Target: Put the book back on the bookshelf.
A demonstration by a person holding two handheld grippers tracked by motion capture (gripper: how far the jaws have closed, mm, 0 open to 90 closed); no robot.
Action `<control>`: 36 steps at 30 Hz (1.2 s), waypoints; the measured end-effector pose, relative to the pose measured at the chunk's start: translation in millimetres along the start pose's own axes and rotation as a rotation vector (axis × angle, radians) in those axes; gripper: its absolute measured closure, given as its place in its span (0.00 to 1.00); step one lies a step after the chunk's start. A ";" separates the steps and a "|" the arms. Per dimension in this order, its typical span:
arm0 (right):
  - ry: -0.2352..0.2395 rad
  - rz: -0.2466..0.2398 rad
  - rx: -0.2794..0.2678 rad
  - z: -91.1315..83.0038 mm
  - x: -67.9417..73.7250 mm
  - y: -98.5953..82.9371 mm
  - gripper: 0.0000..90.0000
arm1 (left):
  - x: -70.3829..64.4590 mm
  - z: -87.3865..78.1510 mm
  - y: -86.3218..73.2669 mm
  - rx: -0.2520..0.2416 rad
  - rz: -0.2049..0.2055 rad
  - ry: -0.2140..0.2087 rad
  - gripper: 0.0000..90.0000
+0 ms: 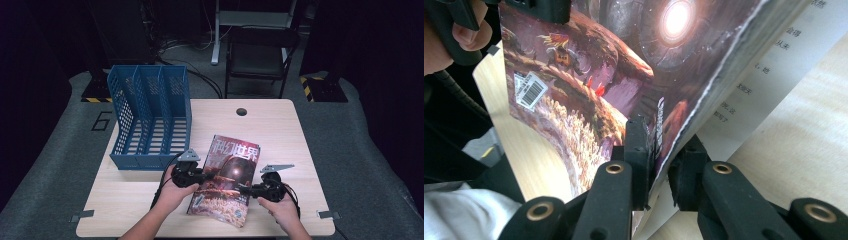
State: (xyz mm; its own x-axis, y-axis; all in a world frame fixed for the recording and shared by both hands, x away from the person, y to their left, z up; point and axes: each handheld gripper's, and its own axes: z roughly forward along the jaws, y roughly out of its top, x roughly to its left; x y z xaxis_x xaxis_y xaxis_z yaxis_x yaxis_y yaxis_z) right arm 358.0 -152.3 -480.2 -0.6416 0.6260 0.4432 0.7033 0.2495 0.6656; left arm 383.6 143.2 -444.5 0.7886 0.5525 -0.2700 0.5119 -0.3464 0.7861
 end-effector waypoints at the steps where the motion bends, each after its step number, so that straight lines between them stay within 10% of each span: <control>1: -0.009 -0.005 -0.003 -1.1 2.2 0.6 0.89 | 0.5 -0.8 0.4 -0.005 -0.004 -0.003 0.91; 19: -0.089 -0.157 -0.122 -14.5 17.8 9.5 0.95 | 6.7 -11.6 12.3 0.002 0.004 0.000 0.83; 36: -0.085 -0.199 -0.116 -14.5 21.5 7.8 0.95 | 24.5 -11.2 21.3 -0.016 -0.095 0.009 0.62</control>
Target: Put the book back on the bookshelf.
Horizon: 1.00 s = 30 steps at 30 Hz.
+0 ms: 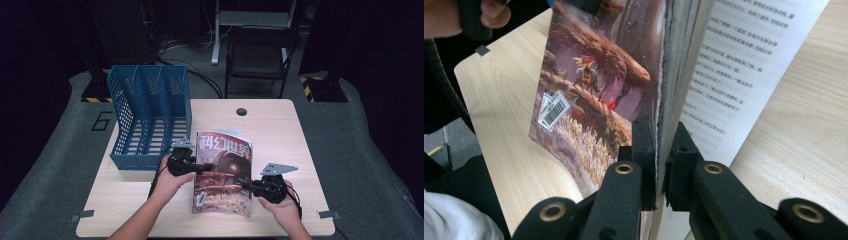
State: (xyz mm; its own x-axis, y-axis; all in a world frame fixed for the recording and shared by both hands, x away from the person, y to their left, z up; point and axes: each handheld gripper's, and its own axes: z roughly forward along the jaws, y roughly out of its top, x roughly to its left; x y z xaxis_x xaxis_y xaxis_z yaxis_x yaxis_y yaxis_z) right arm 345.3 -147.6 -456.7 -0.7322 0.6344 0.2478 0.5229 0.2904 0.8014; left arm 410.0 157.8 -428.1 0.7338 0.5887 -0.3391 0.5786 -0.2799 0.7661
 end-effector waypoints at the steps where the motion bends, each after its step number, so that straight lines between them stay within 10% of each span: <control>1: 0.002 -0.007 0.003 0.0 0.2 0.0 0.95 | 1.1 -1.4 1.5 -0.008 0.004 0.003 0.62; 19: 0.015 -0.023 0.005 -1.7 -0.7 -1.1 0.95 | 8.2 -13.0 41.9 -0.012 0.034 0.016 0.63; 30: 0.014 0.039 0.002 -1.3 -4.0 -1.2 0.95 | 1.8 -22.9 46.2 -0.017 0.055 -0.014 0.89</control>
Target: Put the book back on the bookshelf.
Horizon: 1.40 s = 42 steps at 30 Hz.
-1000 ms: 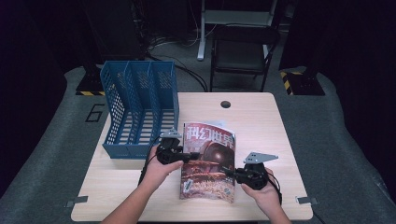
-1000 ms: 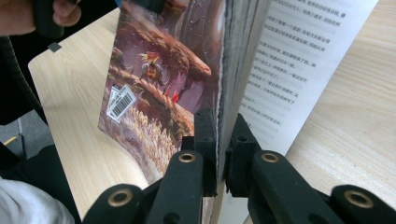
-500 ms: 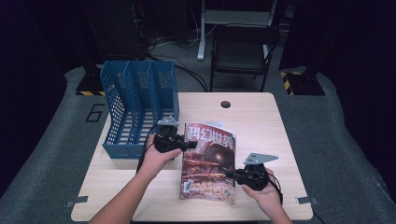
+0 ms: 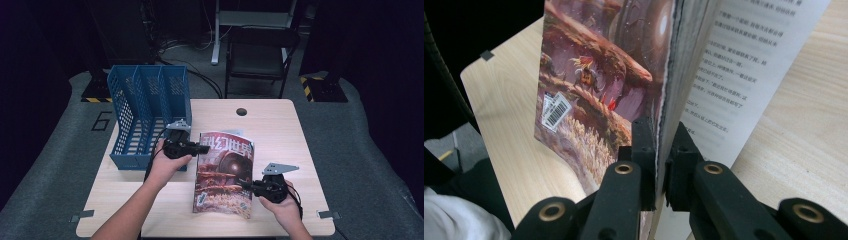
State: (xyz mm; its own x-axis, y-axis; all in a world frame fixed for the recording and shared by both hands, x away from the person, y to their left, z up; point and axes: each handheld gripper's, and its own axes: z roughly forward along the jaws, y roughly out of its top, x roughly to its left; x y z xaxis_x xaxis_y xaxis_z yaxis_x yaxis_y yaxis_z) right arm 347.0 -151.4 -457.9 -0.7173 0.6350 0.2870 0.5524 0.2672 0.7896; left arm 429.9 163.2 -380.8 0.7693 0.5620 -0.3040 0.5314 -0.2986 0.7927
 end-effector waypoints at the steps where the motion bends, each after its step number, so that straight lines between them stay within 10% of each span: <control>1: 0.000 0.003 -0.006 0.3 -1.0 0.0 0.95 | -1.6 -1.4 1.0 0.000 0.013 -0.004 0.90; 21: 0.060 0.159 -0.036 5.5 -13.8 -1.6 0.79 | -39.8 -16.8 26.9 -0.042 0.161 -0.028 0.93; 29: 0.075 0.170 -0.014 9.6 -16.1 -3.3 0.71 | -46.1 -19.1 32.2 -0.061 0.155 -0.042 0.93; 42: 0.091 0.151 0.061 20.4 -11.9 -6.7 0.93 | -47.0 -21.5 31.6 -0.064 0.170 -0.046 0.93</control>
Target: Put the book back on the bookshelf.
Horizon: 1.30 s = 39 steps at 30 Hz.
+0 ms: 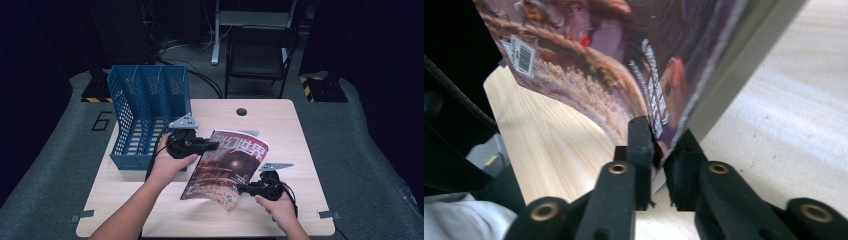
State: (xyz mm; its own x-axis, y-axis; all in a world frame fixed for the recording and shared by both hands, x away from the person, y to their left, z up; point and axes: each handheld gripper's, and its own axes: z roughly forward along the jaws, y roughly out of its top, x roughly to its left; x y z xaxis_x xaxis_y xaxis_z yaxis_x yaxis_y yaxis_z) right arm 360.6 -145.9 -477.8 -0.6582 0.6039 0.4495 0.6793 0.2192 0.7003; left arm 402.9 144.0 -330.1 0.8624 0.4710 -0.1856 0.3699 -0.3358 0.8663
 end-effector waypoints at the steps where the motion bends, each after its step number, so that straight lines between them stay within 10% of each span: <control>1: -0.007 -0.013 -0.001 -0.4 1.8 0.6 0.94 | -0.4 -0.7 0.0 -0.004 0.003 -0.002 0.93; 12: -0.130 -0.094 -0.074 -4.2 11.1 4.0 0.95 | -7.1 -9.9 -3.7 -0.027 0.027 -0.015 0.93; 39: -0.292 -0.064 -0.201 -17.0 11.1 8.9 0.96 | -12.7 -15.2 -26.8 -0.014 0.038 -0.003 0.93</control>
State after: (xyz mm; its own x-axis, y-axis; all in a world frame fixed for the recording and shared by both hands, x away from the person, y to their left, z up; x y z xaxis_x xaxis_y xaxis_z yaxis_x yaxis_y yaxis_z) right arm 353.8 -150.3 -457.1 -0.5571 0.7938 0.2439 0.5431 0.1261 0.8301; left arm 376.8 159.4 -343.9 0.8766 0.4561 -0.1536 0.3320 -0.3421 0.8790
